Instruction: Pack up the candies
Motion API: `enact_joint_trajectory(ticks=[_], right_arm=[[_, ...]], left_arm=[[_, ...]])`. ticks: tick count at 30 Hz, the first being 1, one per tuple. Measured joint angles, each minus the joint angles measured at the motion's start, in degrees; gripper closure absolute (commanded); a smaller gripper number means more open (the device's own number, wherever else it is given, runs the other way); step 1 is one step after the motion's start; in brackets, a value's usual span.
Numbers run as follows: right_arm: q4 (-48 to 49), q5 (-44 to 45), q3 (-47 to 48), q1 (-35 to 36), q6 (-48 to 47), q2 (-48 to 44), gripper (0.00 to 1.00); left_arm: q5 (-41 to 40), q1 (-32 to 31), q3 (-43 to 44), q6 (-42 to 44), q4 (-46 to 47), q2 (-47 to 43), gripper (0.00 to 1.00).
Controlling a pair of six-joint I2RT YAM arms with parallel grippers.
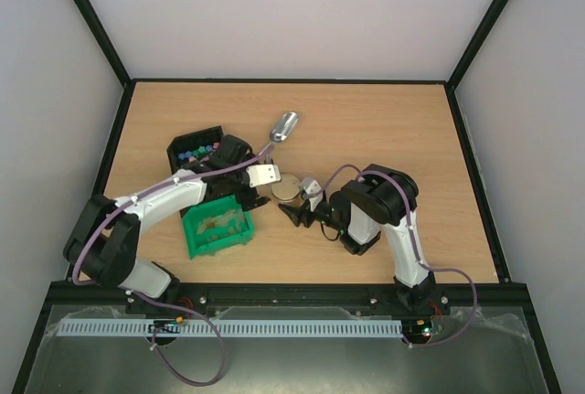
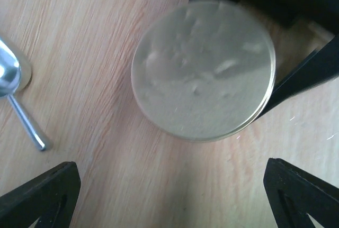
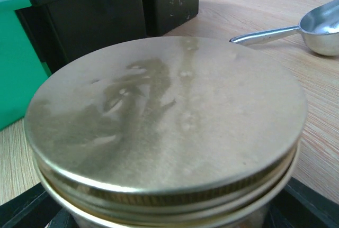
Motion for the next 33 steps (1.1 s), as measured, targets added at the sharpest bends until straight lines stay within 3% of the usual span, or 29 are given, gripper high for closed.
enact_joint_trajectory(ticks=[5,11,19,29,33], right_arm=[[0.00,0.02,0.00,0.00,0.02,0.00,0.65],[0.00,0.02,0.00,0.00,0.07,0.00,0.65],[0.00,0.07,0.00,0.00,0.07,0.00,0.65],[0.02,0.11,0.00,0.00,0.31,-0.02,0.65],[0.02,0.15,0.00,0.00,0.39,-0.02,0.65]], left_arm=[[3.78,-1.55,1.60,-7.54,-1.27,-1.27,0.01],[2.69,-5.60,1.68,-14.38,1.01,1.36,0.01],[0.61,-6.01,2.54,-21.51,4.79,6.40,0.01],[1.88,-6.08,4.63,-25.62,4.98,9.16,0.12],[2.36,-5.99,4.90,-25.70,4.70,9.35,0.22]])
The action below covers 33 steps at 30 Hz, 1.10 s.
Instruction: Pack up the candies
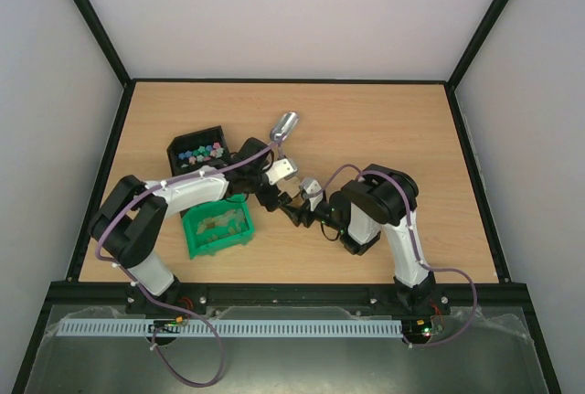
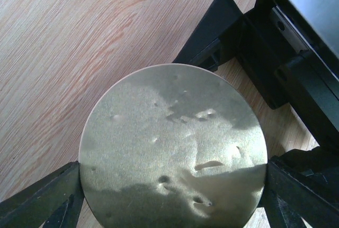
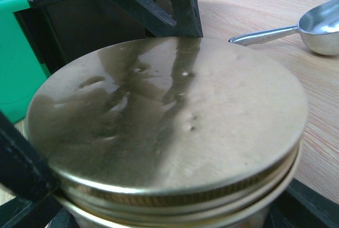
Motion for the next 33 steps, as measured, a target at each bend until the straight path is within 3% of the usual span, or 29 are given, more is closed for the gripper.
enact_joint_trajectory(ticks=[6,14,33], right_arm=[[0.00,-0.04,0.00,0.00,0.00,0.00,0.66],[0.00,-0.94,-0.09,-0.11,-0.44,0.00,0.66],[-0.02,-3.50,-0.31,-0.20,-1.81,-0.02,0.66]], left_arm=[[0.76,0.42,0.00,1.18,-0.13,0.02,0.40],[4.52,2.58,2.05,10.12,-3.45,1.44,0.49],[11.58,5.81,15.50,43.34,-22.51,9.64,0.51]])
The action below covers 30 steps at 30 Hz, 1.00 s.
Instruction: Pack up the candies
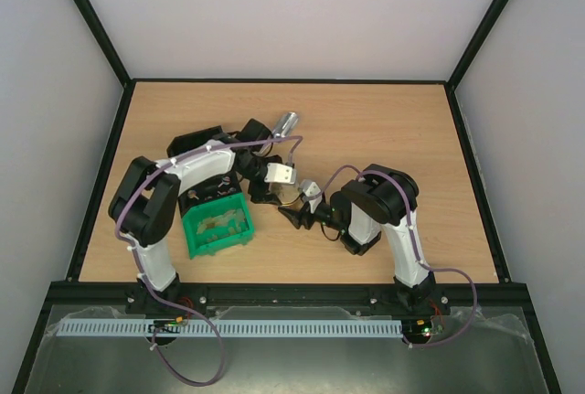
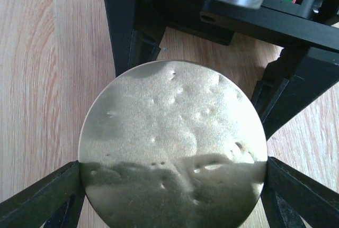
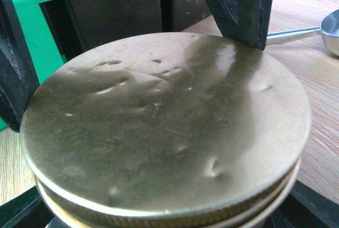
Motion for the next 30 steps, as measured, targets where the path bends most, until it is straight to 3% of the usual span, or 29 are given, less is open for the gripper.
enact_joint_trajectory(ticks=[2,5,8,13,19,30], right_arm=[[0.00,0.04,0.00,0.00,0.09,0.00,0.66],[0.00,0.09,0.00,0.00,0.22,0.00,0.66],[0.00,0.15,0.00,0.00,0.55,-0.02,0.66],[0.04,1.40,0.11,0.13,2.56,-0.17,0.66],[0.07,2.32,0.15,0.42,2.95,-0.17,0.66],[0.07,4.85,0.22,1.31,2.49,-0.04,0.66]], left_arm=[[0.90,0.46,0.59,1.11,-0.68,0.48,0.46],[1.97,1.05,0.63,1.95,-0.76,0.63,0.19],[2.43,1.31,0.61,1.01,-0.72,0.63,0.07],[1.46,1.95,-1.57,-5.81,2.01,-1.46,0.01],[-1.81,3.19,-10.01,-16.74,10.51,-10.60,0.01],[-4.72,-0.52,-18.29,-35.78,25.11,-12.31,0.01]])
